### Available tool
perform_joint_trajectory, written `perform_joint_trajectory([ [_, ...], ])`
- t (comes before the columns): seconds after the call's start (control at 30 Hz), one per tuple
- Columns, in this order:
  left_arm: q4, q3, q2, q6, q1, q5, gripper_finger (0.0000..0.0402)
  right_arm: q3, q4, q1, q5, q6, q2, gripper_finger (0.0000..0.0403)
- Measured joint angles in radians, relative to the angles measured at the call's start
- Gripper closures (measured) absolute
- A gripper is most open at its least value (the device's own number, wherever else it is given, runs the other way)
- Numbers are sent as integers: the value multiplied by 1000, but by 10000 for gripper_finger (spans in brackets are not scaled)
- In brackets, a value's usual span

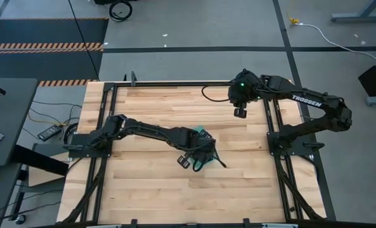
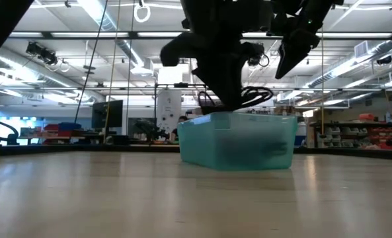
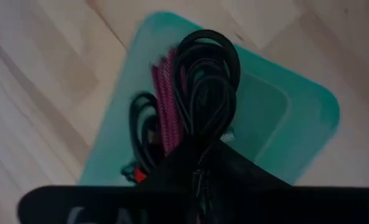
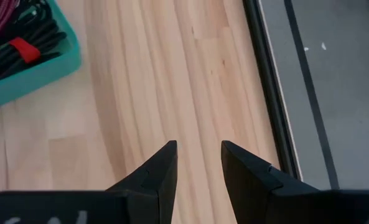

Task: Pick and place USB-C Cables
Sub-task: Put the black charger cable into the green bin, then adjust the green bin

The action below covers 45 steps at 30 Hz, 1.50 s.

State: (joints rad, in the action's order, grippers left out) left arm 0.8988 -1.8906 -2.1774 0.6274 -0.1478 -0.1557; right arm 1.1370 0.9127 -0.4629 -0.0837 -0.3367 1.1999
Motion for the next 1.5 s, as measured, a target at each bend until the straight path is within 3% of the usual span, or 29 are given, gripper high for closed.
perform_joint_trajectory([
  [0.33, -14, 0, -4, -25, 0, -7, 250, 0, -6, 0, 2, 24, 1, 273],
  [0.47, -9, 0, -4, -113, 0, -21, 218, 0, -6, 0, 1, 31, 1, 273],
  [0.6, 6, -17, -1, -305, -5, -144, 209, 0, -6, 0, 1, 50, 1, 273],
  [0.7, 40, -56, 5, -499, -7, -168, 212, 0, -6, 0, 1, 78, 1, 273],
  [0.93, 141, -63, 6, -1179, -4, -158, 229, 0, 31, 0, -16, 192, 2, 273],
  [1.13, 322, -63, 5, -1355, -4, -195, 222, 0, 95, -5, -203, 298, 2, 273],
  [1.27, 418, -62, 5, -1431, -4, -199, 212, 0, 94, -11, -178, 303, 2, 273],
  [1.5, 349, -51, 4, -1562, -6, -164, 195, 0, 78, -11, -151, 262, 2, 273],
])
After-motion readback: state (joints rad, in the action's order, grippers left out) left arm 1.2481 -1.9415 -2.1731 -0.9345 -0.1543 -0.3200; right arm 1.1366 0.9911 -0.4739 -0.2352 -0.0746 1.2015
